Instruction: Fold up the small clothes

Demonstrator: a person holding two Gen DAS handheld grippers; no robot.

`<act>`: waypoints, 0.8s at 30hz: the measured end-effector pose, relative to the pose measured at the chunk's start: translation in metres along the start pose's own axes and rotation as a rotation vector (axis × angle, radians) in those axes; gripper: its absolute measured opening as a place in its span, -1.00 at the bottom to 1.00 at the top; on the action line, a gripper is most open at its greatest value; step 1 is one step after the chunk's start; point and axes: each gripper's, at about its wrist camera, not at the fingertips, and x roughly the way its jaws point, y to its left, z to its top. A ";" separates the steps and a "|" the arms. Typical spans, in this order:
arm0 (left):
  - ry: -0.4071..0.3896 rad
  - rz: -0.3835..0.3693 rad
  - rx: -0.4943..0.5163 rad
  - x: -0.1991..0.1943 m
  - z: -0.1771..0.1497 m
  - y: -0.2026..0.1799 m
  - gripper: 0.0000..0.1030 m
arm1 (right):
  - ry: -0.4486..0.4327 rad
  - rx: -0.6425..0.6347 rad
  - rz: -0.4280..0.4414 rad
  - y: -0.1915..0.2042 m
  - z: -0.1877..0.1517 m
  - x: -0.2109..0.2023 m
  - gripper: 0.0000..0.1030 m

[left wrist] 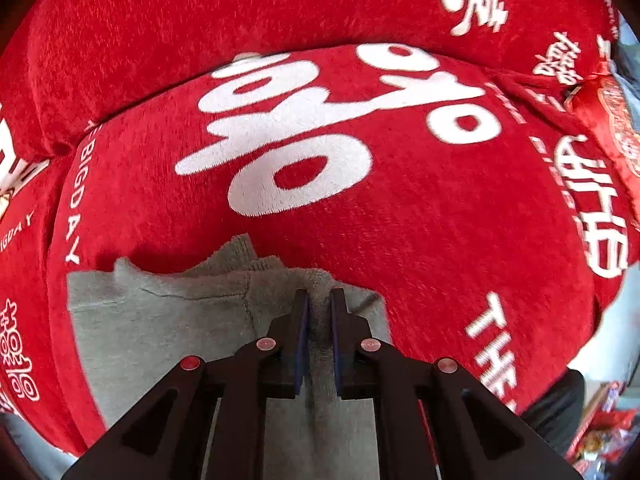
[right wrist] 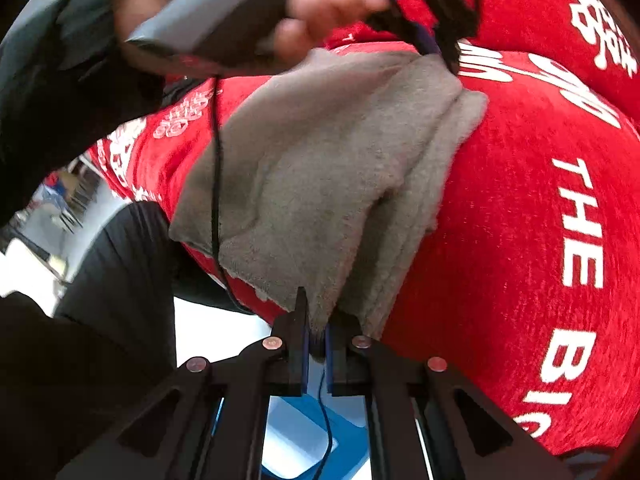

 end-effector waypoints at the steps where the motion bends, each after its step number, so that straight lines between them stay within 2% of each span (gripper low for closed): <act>1: -0.012 -0.026 0.008 -0.015 -0.001 0.004 -0.81 | -0.006 0.019 0.013 -0.003 0.001 -0.007 -0.84; 4: -0.071 -0.106 0.007 -0.055 -0.012 0.025 -0.81 | -0.085 0.062 0.016 -0.011 0.007 -0.040 -0.75; 5: -0.091 -0.119 -0.001 -0.066 -0.018 0.033 -0.61 | -0.122 0.074 0.017 -0.015 0.010 -0.053 -0.70; 6: -0.112 -0.129 -0.011 -0.075 -0.025 0.042 0.29 | -0.155 0.087 0.019 -0.019 0.014 -0.064 -0.54; 7: -0.154 -0.122 -0.040 -0.086 -0.037 0.057 0.83 | -0.187 0.101 0.024 -0.023 0.019 -0.074 -0.22; 8: -0.227 -0.106 -0.075 -0.095 -0.049 0.069 0.96 | -0.215 0.111 0.028 -0.027 0.026 -0.080 0.02; 9: -0.272 -0.092 -0.099 -0.101 -0.059 0.078 0.98 | -0.237 0.113 0.024 -0.030 0.034 -0.084 0.44; 10: -0.279 -0.080 -0.120 -0.102 -0.072 0.088 0.98 | -0.259 0.103 0.011 -0.032 0.043 -0.086 0.51; 12: -0.253 -0.108 -0.158 -0.096 -0.091 0.105 0.97 | -0.262 0.090 -0.019 -0.039 0.064 -0.076 0.51; 14: -0.256 -0.095 -0.198 -0.090 -0.111 0.116 0.97 | -0.231 0.141 -0.013 -0.057 0.088 -0.057 0.41; 16: -0.247 -0.068 -0.180 -0.080 -0.138 0.116 0.97 | -0.199 0.214 0.027 -0.078 0.112 -0.037 0.33; 18: -0.222 -0.039 -0.161 -0.067 -0.158 0.113 0.97 | -0.166 0.254 0.010 -0.090 0.130 -0.019 0.32; 20: -0.187 -0.046 -0.128 -0.053 -0.179 0.106 0.97 | -0.122 0.287 0.001 -0.101 0.146 0.001 0.32; 21: -0.176 -0.052 -0.111 -0.048 -0.188 0.105 0.97 | -0.106 0.302 0.013 -0.106 0.152 0.009 0.29; 23: -0.156 -0.040 -0.077 -0.041 -0.203 0.098 0.97 | -0.091 0.307 0.041 -0.107 0.158 0.016 -0.05; 24: -0.148 -0.033 -0.063 -0.038 -0.208 0.096 0.97 | -0.079 0.305 0.054 -0.107 0.160 0.021 -0.45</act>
